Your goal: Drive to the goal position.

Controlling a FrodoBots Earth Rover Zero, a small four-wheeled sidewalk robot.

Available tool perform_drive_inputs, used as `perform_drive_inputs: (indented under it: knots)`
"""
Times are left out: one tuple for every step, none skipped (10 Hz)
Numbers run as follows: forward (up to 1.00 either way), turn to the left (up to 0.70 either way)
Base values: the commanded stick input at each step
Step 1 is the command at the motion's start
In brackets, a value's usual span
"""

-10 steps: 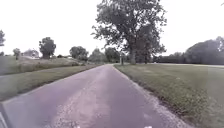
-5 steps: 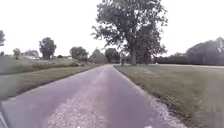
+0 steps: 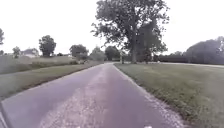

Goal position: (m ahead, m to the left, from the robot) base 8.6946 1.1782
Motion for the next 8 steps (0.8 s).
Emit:
perform_drive_inputs:
  knots:
    - [0.70,0.00]
    - [0.70,0.00]
    - [0.70,0.00]
    - [0.70,0.00]
    - [0.70,0.00]
    - [0.70,0.00]
    - [0.70,0.00]
    - [0.70,0.00]
